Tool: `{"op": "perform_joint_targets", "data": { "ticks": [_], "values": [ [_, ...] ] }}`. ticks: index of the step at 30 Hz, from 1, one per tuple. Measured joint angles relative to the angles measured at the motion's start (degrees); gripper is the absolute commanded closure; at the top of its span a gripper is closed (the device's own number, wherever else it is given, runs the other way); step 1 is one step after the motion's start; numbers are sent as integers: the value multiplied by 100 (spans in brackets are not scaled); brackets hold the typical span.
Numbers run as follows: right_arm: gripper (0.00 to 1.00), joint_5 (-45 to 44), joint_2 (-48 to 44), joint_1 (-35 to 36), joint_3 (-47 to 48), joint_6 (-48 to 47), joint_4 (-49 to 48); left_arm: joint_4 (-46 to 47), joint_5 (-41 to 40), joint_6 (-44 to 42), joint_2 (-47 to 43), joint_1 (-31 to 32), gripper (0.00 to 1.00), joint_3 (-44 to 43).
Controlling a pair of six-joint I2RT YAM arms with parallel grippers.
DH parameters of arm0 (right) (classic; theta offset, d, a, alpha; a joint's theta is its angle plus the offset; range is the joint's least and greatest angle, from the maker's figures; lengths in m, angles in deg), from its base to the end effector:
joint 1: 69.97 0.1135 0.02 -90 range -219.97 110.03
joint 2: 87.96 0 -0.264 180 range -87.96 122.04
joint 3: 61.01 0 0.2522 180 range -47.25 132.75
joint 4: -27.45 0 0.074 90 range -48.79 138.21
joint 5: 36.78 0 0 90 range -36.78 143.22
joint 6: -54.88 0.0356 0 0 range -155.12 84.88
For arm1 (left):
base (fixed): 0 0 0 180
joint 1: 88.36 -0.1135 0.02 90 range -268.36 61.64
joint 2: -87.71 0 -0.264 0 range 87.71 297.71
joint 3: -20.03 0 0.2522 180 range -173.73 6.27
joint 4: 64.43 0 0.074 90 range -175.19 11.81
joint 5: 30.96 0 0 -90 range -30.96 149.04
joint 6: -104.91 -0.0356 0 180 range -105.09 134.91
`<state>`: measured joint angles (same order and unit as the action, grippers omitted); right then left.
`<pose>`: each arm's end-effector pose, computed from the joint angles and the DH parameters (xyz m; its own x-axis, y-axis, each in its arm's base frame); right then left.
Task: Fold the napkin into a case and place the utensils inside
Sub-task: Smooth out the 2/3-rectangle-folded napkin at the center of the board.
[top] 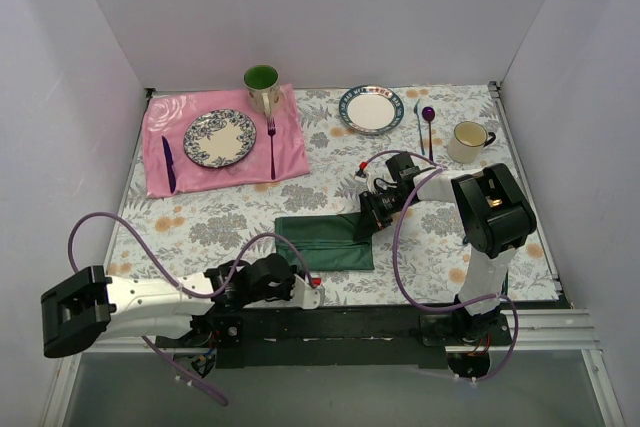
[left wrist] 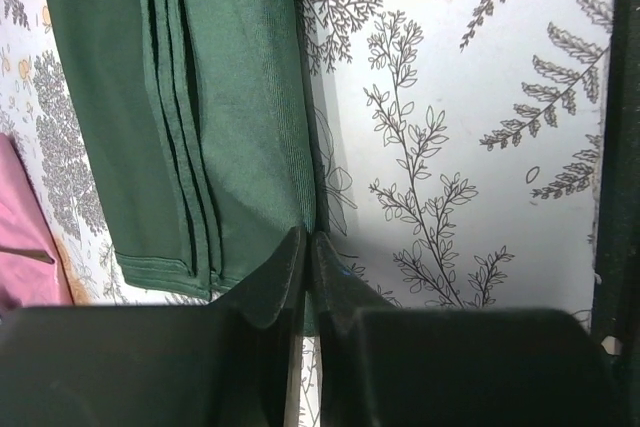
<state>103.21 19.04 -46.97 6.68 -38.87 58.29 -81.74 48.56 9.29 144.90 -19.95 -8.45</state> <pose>0.2887 0.1522 0.1151 -0.8319 -0.3988 -0.3859 -0.5462 0.4651 0.6967 0.0700 -0.1593 0.1358 -0.1785 0.7128 -0.6783 0.8896 0.4114 0.1983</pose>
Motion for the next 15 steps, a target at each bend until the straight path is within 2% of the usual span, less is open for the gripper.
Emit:
{"op": "perform_joint_targets", "data": {
  "ticks": [8, 15],
  "values": [
    [78, 2, 0, 0, 11, -83, 33, -748, 409, 326, 87, -127, 100, -667],
    [78, -13, 0, 2, 28, -122, 72, -1110, 1082, 457, 461, -962, 100, -1294]
  ]
}}
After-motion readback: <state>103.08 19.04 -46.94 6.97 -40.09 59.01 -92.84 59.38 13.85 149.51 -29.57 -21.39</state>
